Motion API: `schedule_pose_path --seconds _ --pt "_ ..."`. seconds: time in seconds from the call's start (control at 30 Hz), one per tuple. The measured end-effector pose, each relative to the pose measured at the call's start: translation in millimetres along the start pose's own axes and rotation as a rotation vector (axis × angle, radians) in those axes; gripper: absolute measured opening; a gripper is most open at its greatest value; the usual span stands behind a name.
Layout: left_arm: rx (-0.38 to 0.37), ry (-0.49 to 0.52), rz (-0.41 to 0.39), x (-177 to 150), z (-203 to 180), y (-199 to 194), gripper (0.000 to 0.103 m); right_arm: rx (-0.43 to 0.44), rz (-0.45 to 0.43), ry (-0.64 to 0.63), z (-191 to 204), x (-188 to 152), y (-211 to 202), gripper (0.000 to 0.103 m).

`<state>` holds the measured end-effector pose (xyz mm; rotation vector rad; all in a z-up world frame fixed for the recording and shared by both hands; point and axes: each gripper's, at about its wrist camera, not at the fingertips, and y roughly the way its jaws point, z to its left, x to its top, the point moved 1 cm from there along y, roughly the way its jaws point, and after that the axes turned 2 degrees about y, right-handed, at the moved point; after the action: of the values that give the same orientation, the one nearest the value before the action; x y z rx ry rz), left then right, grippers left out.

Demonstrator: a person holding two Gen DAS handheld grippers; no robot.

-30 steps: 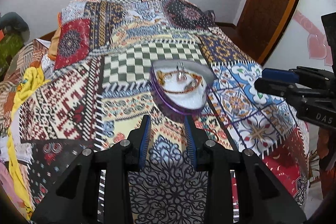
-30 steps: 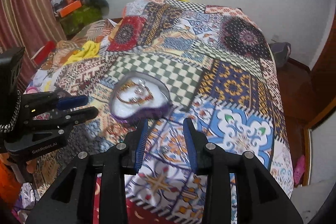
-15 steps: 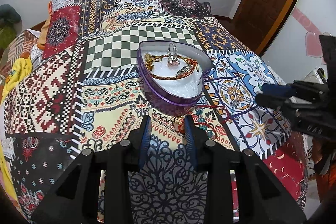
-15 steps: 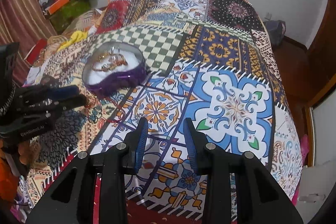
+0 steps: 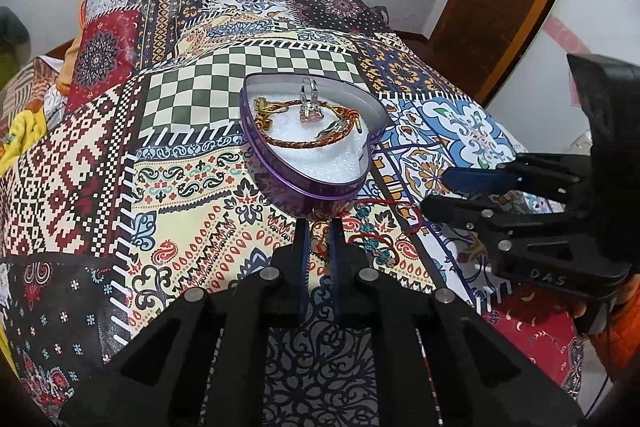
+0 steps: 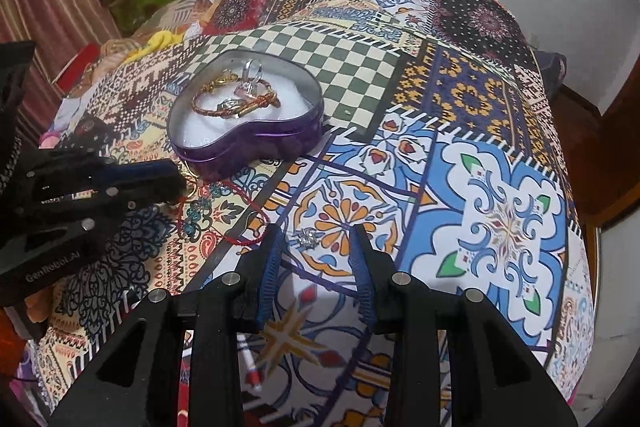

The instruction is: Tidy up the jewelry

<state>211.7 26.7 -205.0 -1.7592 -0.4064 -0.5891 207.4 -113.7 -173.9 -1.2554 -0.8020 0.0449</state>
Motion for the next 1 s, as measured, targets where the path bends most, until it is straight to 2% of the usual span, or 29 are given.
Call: schedule_pose_path --seconds 0.13,0.2,0.27,1.0 --pt "-0.004 -0.02 -0.007 0.0 4.2 -3.1 0.008 0.02 -0.009 0.003 -1.5 0.3 0.8 0.03" --pt "0.0 -0.027 -0.014 0.1 6.0 -6.2 0.008 0.036 -0.008 0.012 -3.2 0.8 1.6 0.017" --pt "0.004 -0.029 -0.02 0.2 6.1 -8.6 0.008 0.05 -0.008 0.024 -4.8 0.9 1.2 0.01" --pt "0.051 -0.013 -0.148 13.5 5.8 -73.1 0.008 0.034 -0.145 0.021 3.8 6.2 -50.2 0.009"
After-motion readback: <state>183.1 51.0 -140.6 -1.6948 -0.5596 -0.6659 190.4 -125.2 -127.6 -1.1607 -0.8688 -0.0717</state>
